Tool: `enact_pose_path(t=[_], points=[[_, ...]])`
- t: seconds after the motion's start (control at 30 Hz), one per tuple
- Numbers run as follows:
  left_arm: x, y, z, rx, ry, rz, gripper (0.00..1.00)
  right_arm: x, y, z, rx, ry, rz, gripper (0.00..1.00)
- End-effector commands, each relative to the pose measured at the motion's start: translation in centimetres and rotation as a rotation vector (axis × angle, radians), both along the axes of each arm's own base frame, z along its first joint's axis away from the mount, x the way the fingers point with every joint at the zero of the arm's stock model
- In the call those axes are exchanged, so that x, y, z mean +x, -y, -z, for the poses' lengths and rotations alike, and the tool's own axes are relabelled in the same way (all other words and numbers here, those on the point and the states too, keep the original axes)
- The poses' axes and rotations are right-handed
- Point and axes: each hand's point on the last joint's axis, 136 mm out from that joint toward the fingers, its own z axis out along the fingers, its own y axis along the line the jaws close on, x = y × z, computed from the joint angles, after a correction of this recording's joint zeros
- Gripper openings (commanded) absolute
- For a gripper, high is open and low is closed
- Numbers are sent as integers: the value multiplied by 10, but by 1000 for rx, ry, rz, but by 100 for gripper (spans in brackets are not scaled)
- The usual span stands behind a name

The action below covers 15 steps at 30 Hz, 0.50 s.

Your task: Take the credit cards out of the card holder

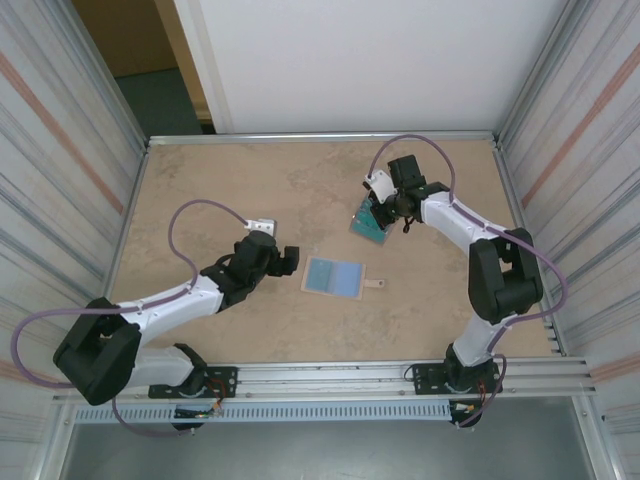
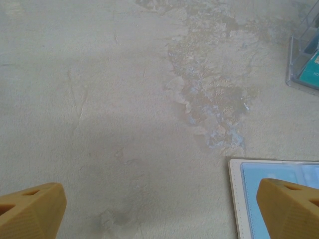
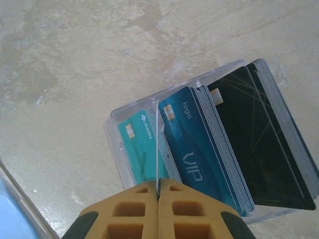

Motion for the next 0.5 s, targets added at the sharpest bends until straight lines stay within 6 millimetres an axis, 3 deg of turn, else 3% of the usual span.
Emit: enact_pose_path(t=[0.0, 0.47], points=[[0, -5, -5, -35, 17, -25, 99, 2, -3, -1, 7, -18, -32, 0], [1, -12, -5, -39, 12, -43, 99, -7, -8, 13, 17, -88, -69, 0]])
